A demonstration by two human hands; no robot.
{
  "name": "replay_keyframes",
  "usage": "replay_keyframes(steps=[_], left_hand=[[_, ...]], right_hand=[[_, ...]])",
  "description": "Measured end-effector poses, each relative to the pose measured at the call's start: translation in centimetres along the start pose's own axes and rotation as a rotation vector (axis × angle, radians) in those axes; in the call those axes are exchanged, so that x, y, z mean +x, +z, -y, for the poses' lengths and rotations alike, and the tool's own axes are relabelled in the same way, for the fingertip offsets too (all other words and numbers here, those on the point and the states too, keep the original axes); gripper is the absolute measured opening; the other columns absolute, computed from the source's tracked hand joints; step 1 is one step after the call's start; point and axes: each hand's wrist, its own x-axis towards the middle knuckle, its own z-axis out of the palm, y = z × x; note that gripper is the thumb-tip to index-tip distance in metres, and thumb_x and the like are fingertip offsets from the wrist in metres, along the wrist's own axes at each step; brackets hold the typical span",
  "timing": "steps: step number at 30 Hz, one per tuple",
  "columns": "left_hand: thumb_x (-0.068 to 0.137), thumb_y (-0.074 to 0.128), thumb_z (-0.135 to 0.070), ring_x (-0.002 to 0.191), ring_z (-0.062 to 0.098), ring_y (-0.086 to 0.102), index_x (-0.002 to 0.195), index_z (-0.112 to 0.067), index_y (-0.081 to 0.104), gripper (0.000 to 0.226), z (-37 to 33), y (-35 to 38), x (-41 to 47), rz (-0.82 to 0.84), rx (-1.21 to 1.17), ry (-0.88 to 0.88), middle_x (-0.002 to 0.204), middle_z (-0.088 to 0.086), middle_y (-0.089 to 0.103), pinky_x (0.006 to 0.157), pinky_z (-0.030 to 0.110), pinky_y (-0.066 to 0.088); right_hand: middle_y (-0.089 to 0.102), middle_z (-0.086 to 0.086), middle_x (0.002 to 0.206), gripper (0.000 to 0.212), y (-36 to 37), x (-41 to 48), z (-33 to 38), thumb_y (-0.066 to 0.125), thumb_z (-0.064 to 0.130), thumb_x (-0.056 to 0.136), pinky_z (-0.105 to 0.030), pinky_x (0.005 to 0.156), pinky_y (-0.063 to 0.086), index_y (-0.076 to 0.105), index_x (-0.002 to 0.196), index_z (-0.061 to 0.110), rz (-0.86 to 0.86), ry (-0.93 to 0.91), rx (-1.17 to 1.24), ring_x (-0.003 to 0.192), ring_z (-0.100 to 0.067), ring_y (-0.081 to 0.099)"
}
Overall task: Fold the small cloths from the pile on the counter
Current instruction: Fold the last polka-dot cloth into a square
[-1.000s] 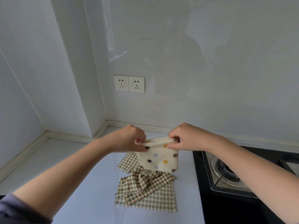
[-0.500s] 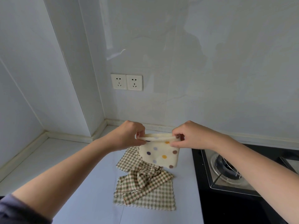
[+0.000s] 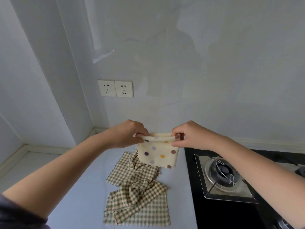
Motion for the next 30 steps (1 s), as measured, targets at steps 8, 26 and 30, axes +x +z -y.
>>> replay_keyframes(steps=[8, 26, 30], left_hand=[[0.082, 0.072, -0.017, 0.078, 0.009, 0.059, 0.085, -0.019, 0.069, 0.005, -2.2, -1.9, 3.5, -0.027, 0.007, 0.025, 0.086, -0.007, 0.064, 0.071, 0.014, 0.044], [0.081, 0.075, -0.024, 0.077, 0.025, 0.070, 0.100, -0.006, 0.069, 0.027, -28.4, 9.7, 14.4, -0.007, -0.965, -0.209, 0.088, 0.008, 0.074, 0.061, 0.028, 0.055], [0.087, 0.069, -0.038, 0.083, 0.025, 0.071, 0.105, -0.010, 0.068, 0.033, -35.6, 13.0, 16.8, 0.088, -1.017, -0.228, 0.096, 0.009, 0.074, 0.068, 0.032, 0.055]], right_hand=[[0.061, 0.004, 0.071, 0.026, -3.3, -1.1, -2.1, 0.075, 0.023, 0.081, -0.029, 0.064, 0.044, 0.051, 0.072, 0.027, -0.149, 0.052, 0.182, 0.066, -0.016, 0.059], [0.066, 0.001, 0.079, 0.010, -10.1, -23.5, -14.1, 0.060, 0.023, 0.096, -0.027, 0.055, 0.045, 0.066, 0.091, 0.016, -0.321, 0.330, 0.720, 0.068, -0.014, 0.061], [0.064, -0.002, 0.082, 0.018, -10.8, -30.1, -18.3, 0.062, 0.023, 0.095, -0.022, 0.053, 0.040, 0.065, 0.099, 0.006, -0.278, 0.333, 0.622, 0.071, -0.014, 0.058]])
